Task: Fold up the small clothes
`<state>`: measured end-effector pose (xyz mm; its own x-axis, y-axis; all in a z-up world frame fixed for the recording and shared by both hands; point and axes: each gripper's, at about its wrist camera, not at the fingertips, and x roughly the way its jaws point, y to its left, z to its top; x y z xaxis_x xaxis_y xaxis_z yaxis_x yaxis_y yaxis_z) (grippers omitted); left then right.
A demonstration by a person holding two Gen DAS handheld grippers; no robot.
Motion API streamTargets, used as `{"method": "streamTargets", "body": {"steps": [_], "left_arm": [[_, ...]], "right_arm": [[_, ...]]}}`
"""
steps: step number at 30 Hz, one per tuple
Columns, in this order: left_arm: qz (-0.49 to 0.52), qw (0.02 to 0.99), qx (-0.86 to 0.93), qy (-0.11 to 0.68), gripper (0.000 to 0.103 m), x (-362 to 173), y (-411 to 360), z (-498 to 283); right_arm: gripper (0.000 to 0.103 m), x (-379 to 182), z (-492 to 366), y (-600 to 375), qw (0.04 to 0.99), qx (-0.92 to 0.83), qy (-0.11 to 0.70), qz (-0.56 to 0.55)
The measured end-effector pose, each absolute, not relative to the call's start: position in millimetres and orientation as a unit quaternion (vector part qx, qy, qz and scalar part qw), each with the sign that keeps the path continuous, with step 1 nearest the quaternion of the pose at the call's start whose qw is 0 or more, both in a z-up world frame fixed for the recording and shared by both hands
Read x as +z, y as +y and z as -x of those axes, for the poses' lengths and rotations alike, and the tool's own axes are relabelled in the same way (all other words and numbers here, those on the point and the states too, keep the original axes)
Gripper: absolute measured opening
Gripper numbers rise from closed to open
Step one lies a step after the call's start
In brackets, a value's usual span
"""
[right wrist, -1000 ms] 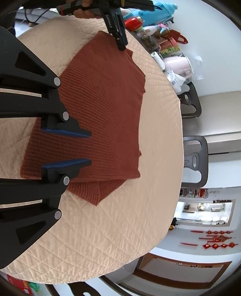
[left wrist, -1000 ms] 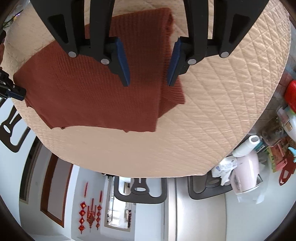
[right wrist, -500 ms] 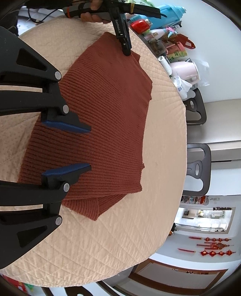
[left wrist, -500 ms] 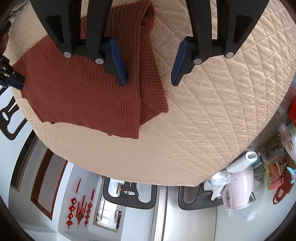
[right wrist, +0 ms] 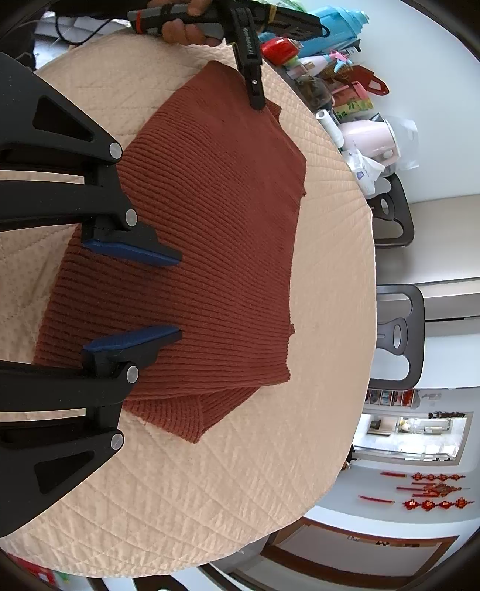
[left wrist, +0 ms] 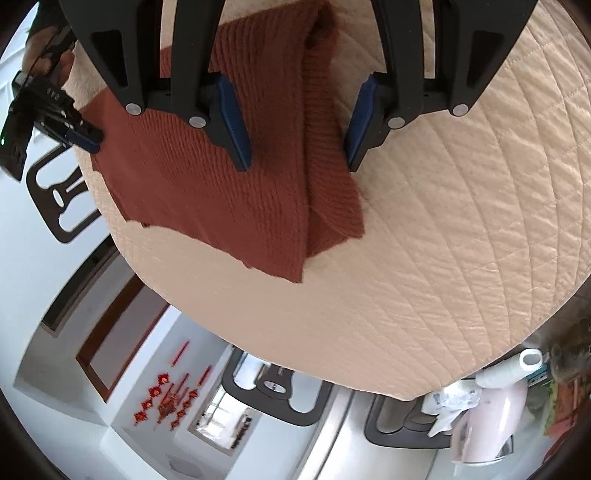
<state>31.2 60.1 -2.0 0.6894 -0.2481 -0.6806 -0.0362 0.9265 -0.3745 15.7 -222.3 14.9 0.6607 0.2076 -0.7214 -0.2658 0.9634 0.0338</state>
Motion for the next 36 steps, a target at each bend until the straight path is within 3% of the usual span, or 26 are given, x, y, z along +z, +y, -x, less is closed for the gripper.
{"method": "streamTargets", "body": {"steps": [5,10,12,26,36], "left_arm": [[0.18,0.899,-0.079,0.391,0.053,0,49,-27],[0.159,0.903,-0.061,0.393,0.025,2,44,-30],[0.158,0.905,-0.059,0.391,0.02,6,45,-30],[0.122,0.916,-0.154,0.348,0.016,71,-28,-41],[0.081,0.881,-0.227,0.408,0.017,30,-111,-71]], "right_arm": [[0.035,15,-16,-222,0.911,0.129,0.391,0.037],[0.035,15,-13,-222,0.911,0.115,0.392,0.048],[0.035,15,-12,-223,0.912,0.107,0.393,0.054],[0.035,22,1,-240,0.919,0.069,0.382,0.063],[0.035,28,8,-263,0.923,0.041,0.379,0.048]]}}
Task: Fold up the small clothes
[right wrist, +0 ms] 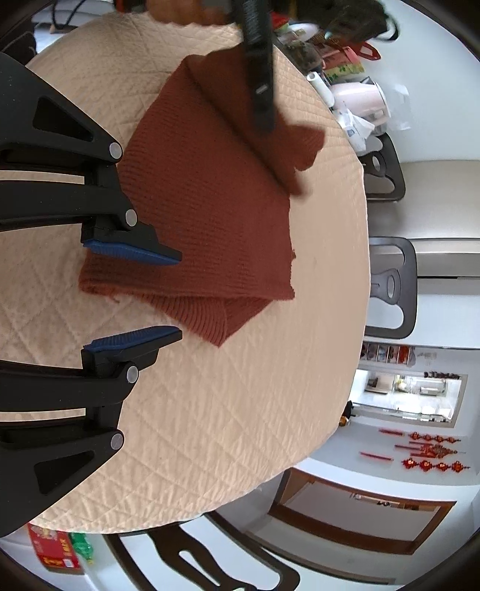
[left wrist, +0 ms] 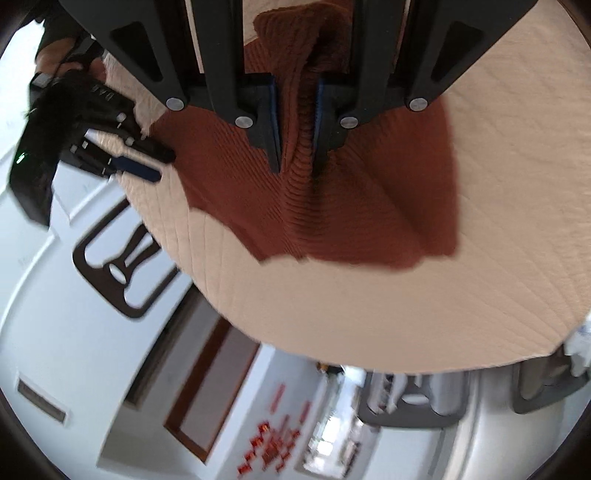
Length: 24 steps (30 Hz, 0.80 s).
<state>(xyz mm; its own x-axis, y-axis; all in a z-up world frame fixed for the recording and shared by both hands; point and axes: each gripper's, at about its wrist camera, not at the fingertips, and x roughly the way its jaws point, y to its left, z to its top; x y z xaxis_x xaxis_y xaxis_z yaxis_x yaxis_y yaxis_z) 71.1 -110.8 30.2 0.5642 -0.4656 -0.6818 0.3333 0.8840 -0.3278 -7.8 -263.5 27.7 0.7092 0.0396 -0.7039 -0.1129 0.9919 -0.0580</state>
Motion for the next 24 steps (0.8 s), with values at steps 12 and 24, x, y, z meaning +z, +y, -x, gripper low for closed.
{"method": "streamTargets", "body": {"steps": [12,24], "left_arm": [[0.09,0.897,-0.254,0.351,0.028,67,-88,-37],[0.096,0.911,-0.148,0.374,0.032,26,-28,-35]], "right_arm": [[0.035,36,5,-253,0.927,0.058,0.367,0.055],[0.036,36,-23,-242,0.898,0.184,0.385,-0.109]]}}
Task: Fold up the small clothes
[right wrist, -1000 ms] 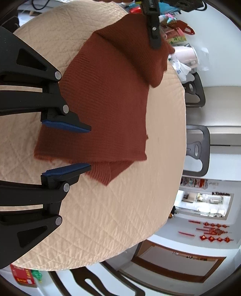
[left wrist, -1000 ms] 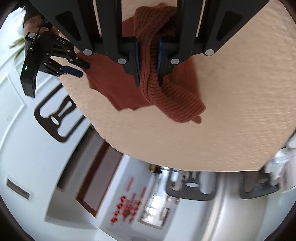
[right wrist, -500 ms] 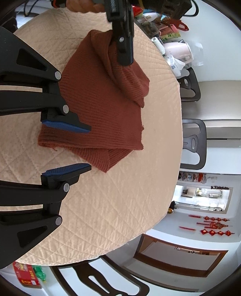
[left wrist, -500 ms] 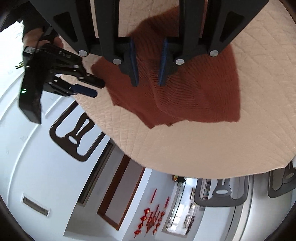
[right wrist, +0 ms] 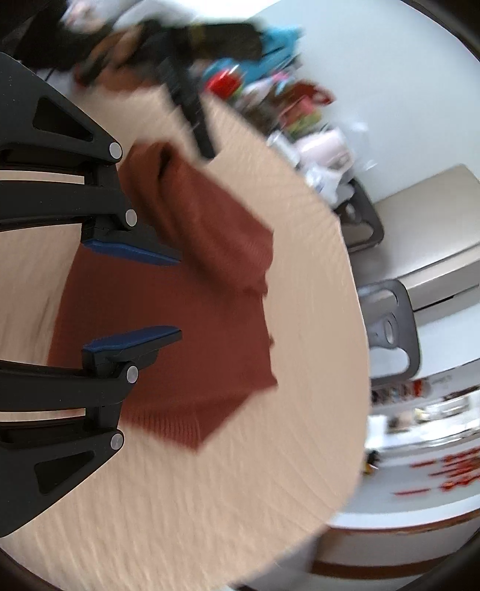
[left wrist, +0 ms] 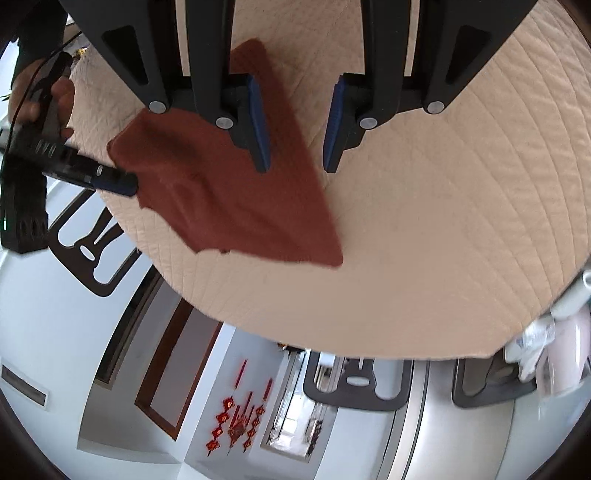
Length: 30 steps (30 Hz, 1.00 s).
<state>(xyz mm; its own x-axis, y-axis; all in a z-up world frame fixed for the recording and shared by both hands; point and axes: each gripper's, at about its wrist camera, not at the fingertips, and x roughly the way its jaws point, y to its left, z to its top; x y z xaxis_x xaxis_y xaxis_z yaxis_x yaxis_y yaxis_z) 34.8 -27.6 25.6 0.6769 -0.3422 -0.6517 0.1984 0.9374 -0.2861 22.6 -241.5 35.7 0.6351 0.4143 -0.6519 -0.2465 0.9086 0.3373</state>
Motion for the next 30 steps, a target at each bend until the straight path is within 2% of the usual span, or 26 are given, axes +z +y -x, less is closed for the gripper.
{"method": "streamTargets", "body": {"steps": [2,7,11,17,18,19,20,27,30], "left_arm": [[0.096,0.909,-0.152,0.375,0.032,20,-30,-31],[0.093,0.91,-0.162,0.371,0.032,19,-33,-27],[0.084,0.91,-0.165,0.371,0.032,16,-36,-26],[0.078,0.911,-0.167,0.368,0.032,15,-39,-25],[0.078,0.911,-0.167,0.368,0.032,15,-39,-25],[0.077,0.911,-0.166,0.369,0.032,16,-39,-26],[0.076,0.911,-0.166,0.369,0.032,16,-39,-26],[0.086,0.913,-0.162,0.366,0.032,29,-42,-35],[0.088,0.913,-0.172,0.36,0.035,34,-52,-41]], "right_arm": [[0.039,32,-33,-241,0.879,0.21,0.397,-0.161],[0.039,18,-55,-226,0.838,0.25,0.43,-0.227],[0.039,-1,-69,-215,0.803,0.265,0.466,-0.261],[0.039,-2,-76,-209,0.798,0.264,0.47,-0.268],[0.037,-2,-78,-206,0.8,0.265,0.471,-0.262],[0.024,-1,-79,-206,0.802,0.264,0.47,-0.257],[0.016,1,-78,-204,0.808,0.259,0.468,-0.248],[0.013,17,-73,-218,0.825,0.275,0.439,-0.225],[0.013,22,-67,-239,0.835,0.265,0.425,-0.228]]}}
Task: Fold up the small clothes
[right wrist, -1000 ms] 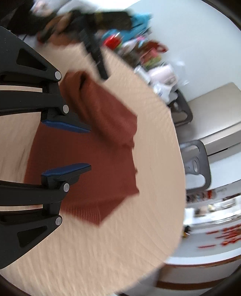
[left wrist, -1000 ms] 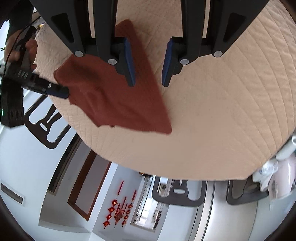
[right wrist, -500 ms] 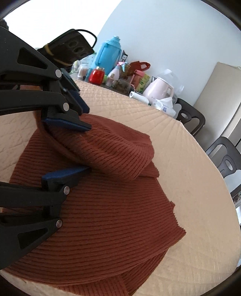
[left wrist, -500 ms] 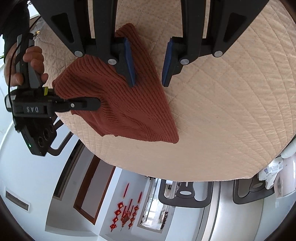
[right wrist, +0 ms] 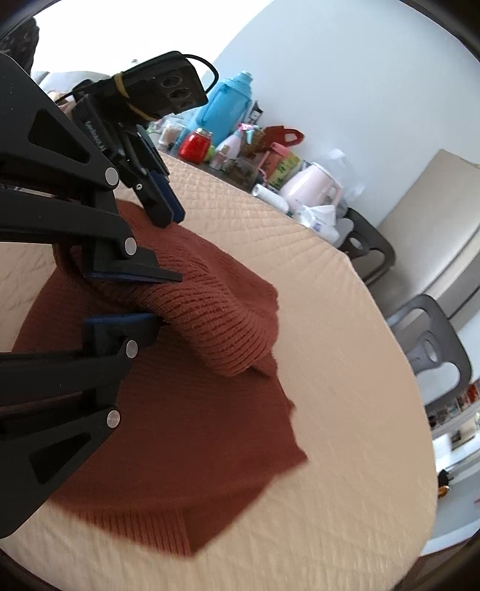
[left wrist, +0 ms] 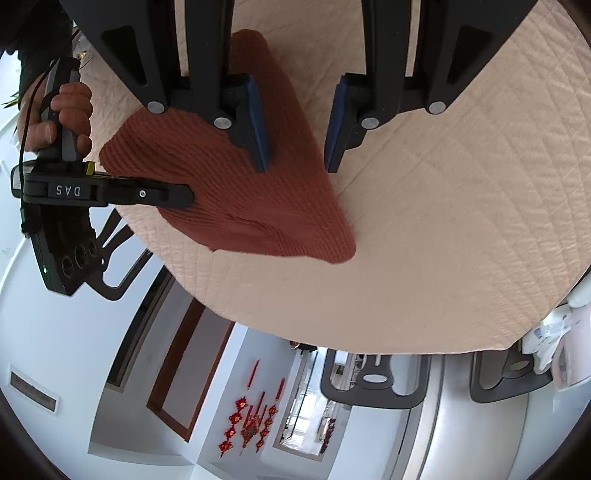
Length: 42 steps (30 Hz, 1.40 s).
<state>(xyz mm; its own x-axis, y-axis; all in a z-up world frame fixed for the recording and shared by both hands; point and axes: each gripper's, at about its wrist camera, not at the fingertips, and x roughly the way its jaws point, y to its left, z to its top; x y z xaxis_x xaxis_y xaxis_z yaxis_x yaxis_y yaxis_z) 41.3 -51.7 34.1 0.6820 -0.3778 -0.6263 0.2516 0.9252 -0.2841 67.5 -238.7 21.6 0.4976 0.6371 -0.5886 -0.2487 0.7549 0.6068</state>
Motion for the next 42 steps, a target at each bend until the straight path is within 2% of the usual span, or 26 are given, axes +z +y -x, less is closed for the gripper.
{"method": "streamTargets", "body": {"steps": [8,14,19,27,32,34,42], "left_arm": [[0.07,0.908,-0.207,0.357,0.035,41,-85,-49],[0.06,0.9,-0.217,0.373,0.037,29,-95,-47],[0.053,0.902,-0.214,0.372,0.037,27,-97,-43],[0.043,0.906,-0.228,0.354,0.037,45,-102,-23],[0.03,0.902,-0.231,0.364,0.038,31,-112,-21],[0.029,0.903,-0.227,0.363,0.04,29,-113,-23],[0.031,0.907,-0.216,0.359,0.04,48,-110,-37]], "right_arm": [[0.013,30,-45,-296,0.861,0.214,0.391,-0.242],[0.012,0,-38,-309,0.855,0.183,0.414,-0.254],[0.015,0,-33,-310,0.858,0.183,0.404,-0.259],[0.017,47,4,-300,0.899,0.184,0.36,-0.166],[0.014,20,4,-279,0.891,0.183,0.403,-0.097],[0.013,12,5,-284,0.895,0.183,0.395,-0.099],[0.016,31,0,-290,0.903,0.157,0.389,-0.094]]}}
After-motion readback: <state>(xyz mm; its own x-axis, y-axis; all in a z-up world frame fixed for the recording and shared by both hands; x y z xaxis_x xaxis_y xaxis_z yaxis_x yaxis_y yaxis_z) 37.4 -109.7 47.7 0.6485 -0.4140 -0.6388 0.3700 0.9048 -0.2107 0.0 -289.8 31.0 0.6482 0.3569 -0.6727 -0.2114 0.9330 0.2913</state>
